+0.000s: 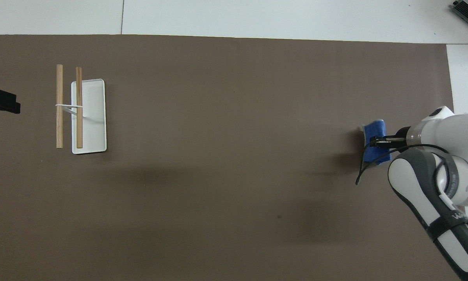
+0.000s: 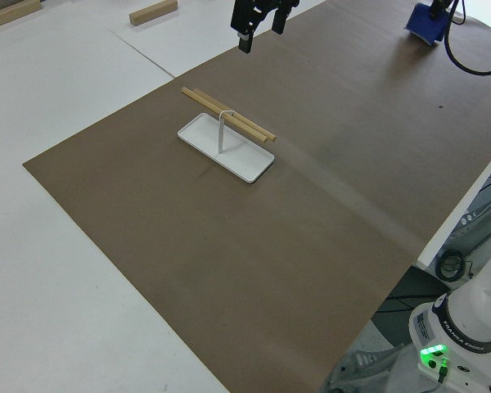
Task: Right arm passes towel to left arm to hang
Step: 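Lift the blue towel with the right gripper toward the table center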
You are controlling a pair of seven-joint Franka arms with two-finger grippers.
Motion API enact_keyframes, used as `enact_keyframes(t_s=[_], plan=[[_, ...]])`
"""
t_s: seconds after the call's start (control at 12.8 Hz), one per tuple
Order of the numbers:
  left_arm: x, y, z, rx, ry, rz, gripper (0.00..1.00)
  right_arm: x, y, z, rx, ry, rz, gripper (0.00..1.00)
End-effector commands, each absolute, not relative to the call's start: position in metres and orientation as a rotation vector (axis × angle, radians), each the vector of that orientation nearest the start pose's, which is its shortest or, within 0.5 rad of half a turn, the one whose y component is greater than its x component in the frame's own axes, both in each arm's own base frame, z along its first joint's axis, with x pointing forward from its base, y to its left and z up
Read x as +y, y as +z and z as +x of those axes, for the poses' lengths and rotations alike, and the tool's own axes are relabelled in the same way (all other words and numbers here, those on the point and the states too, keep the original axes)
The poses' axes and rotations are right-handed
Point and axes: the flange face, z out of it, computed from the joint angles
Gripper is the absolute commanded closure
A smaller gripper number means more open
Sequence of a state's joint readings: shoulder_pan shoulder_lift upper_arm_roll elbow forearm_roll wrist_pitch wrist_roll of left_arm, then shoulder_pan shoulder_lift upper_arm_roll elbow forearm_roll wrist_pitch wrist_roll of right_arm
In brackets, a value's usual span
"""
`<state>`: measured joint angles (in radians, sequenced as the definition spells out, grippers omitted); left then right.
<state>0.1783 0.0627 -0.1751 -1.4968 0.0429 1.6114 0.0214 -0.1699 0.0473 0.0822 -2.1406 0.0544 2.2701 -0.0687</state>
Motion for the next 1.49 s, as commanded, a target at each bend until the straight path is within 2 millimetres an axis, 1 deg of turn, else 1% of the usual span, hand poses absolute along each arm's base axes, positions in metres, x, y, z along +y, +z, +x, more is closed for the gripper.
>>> enact_keyframes(t_s=[0.0,0.08,0.16,0.23,0.31,0.47,0.55,0.7,0.78,0.86,1.09,1.17,1.25,1.33,1.41], plan=[[0.011,0.630,0.571,0.010,-0.081,-3.100,0.00,-0.024,0.444,0.575,0.030,-0.154,-3.071,1.00],[0.011,0.630,0.571,0.010,-0.081,-3.100,0.00,-0.009,0.458,0.580,-0.010,-0.174,-3.065,1.00],[0.011,0.630,0.571,0.010,-0.081,-3.100,0.00,0.003,0.480,0.587,-0.010,-0.231,-3.027,1.00],[0.011,0.630,0.571,0.010,-0.081,-3.100,0.00,0.014,0.496,0.593,0.012,-0.254,-2.963,1.00],[0.011,0.630,0.571,0.010,-0.081,-3.100,0.00,0.018,0.508,0.597,0.040,-0.260,-2.910,1.00],[0.011,0.630,0.571,0.010,-0.081,-3.100,0.00,0.039,0.514,0.596,0.091,-0.235,-2.811,1.00],[0.011,0.630,0.571,0.010,-0.081,-3.102,0.00,0.054,0.516,0.596,0.138,-0.220,-2.746,1.00],[0.011,0.630,0.571,0.010,-0.081,-3.100,0.00,0.094,0.524,0.595,0.239,-0.198,-2.653,1.00],[0.011,0.630,0.571,0.010,-0.081,-3.100,0.00,0.114,0.530,0.595,0.257,-0.201,-2.638,1.00],[0.011,0.630,0.571,0.010,-0.081,-3.100,0.00,0.136,0.531,0.593,0.297,-0.195,-2.605,1.00],[0.011,0.630,0.571,0.010,-0.081,-3.102,0.00,0.193,0.537,0.590,0.431,-0.205,-2.457,1.00],[0.011,0.630,0.571,0.010,-0.081,-3.102,0.00,0.210,0.541,0.588,0.479,-0.215,-2.411,1.00],[0.011,0.630,0.571,0.010,-0.081,-3.100,0.00,0.228,0.539,0.588,0.519,-0.214,-2.380,1.00],[0.011,0.630,0.571,0.010,-0.081,-3.100,0.00,0.241,0.543,0.591,0.553,-0.218,-2.339,1.00],[0.011,0.630,0.571,0.010,-0.081,-3.100,0.00,0.259,0.544,0.593,0.568,-0.190,-2.307,1.00]])
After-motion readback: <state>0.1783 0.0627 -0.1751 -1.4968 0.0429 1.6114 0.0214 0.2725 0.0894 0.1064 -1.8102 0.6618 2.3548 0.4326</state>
